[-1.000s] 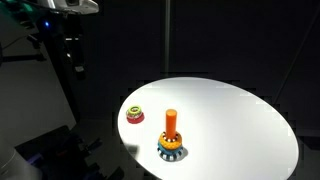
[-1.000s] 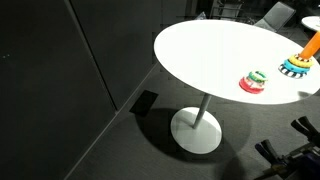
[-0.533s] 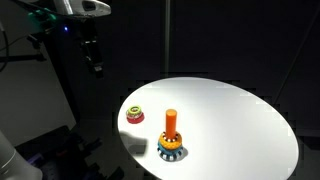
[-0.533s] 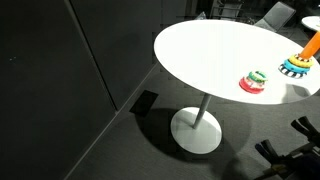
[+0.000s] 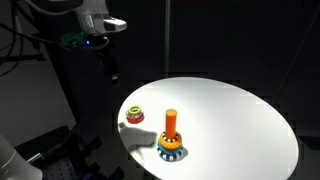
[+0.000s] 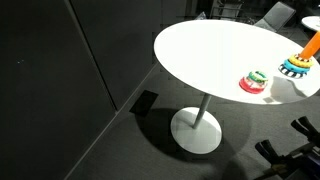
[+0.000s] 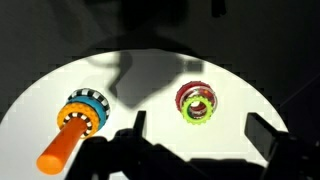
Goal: Put the green ring on the orange stand
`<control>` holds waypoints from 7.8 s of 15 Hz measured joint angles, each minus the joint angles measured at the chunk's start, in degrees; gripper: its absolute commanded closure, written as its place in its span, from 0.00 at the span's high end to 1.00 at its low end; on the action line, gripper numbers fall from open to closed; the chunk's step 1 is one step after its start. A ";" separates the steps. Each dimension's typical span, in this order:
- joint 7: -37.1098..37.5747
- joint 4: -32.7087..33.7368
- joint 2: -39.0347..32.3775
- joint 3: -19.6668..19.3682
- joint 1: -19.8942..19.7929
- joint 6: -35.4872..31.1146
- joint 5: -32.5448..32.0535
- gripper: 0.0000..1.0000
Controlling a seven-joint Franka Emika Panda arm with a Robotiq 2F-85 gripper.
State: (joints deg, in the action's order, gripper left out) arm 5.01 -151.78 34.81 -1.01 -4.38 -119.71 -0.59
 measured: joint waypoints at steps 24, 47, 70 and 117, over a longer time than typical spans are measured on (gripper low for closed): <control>-0.85 -0.94 -14.21 -0.50 3.59 -16.02 5.69 1.00; -0.63 5.86 -38.13 0.47 3.99 -28.99 5.71 1.00; -0.59 6.86 -40.49 1.40 4.50 -29.85 5.63 1.00; 4.00 7.49 -40.42 -2.19 4.18 -29.84 2.32 0.62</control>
State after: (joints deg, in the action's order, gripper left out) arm 9.01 -144.29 -5.61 -3.20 -0.20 -149.56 1.73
